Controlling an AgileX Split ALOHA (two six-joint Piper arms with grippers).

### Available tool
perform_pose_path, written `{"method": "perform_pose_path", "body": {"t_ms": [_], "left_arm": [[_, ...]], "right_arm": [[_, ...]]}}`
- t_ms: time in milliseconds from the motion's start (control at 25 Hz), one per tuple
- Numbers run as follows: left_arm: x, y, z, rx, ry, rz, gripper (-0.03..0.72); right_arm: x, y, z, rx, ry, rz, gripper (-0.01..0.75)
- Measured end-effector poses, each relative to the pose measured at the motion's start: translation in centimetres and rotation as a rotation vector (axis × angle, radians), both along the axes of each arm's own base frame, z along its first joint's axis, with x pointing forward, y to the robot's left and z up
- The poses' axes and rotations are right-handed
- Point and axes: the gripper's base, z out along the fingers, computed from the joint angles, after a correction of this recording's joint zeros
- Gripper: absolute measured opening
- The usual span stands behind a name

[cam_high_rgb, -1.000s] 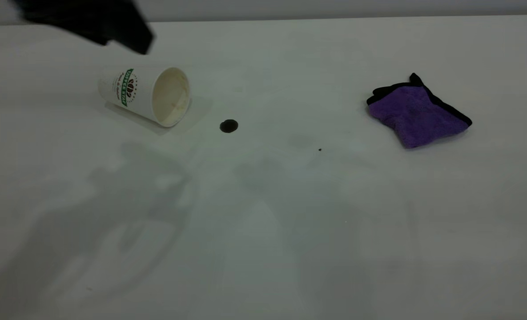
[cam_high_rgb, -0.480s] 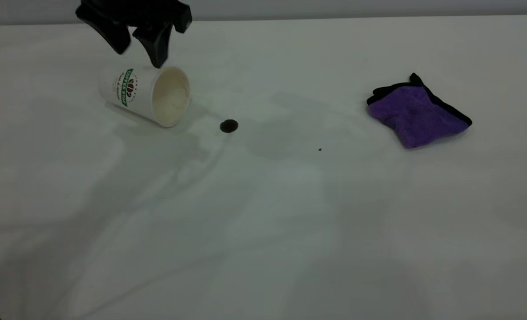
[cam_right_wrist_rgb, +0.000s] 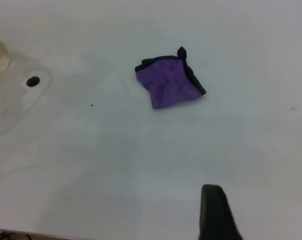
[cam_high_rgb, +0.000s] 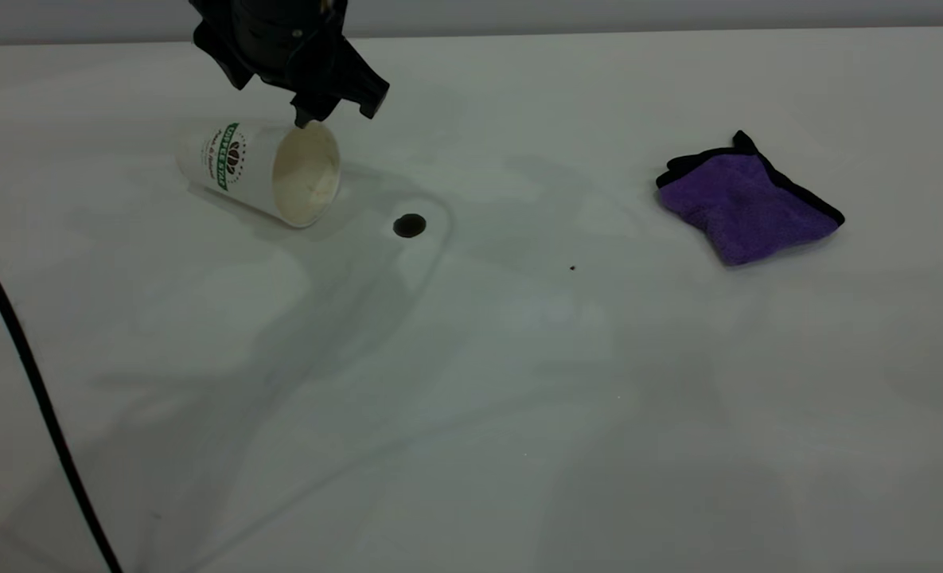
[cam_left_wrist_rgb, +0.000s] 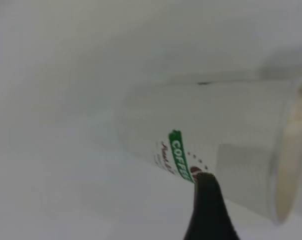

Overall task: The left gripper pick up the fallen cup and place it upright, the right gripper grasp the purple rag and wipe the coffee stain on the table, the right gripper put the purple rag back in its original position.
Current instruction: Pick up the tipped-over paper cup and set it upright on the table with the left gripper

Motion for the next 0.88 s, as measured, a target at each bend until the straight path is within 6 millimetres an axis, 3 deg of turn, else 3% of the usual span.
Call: {"method": "perform_pose_path", "body": {"t_ms": [600, 880], "left_arm": [[0.2, 0.5, -4.2, 0.077, 0.001, -0.004, 0.542], [0.7, 0.7, -5.1, 0.112, -0.076, -0.007, 0.534]], "right_arm": [[0.0, 0.0, 0.0, 0.000, 0.000, 0.000, 0.493], [0.0, 0.0, 0.0, 0.000, 0.000, 0.000, 0.493]]}}
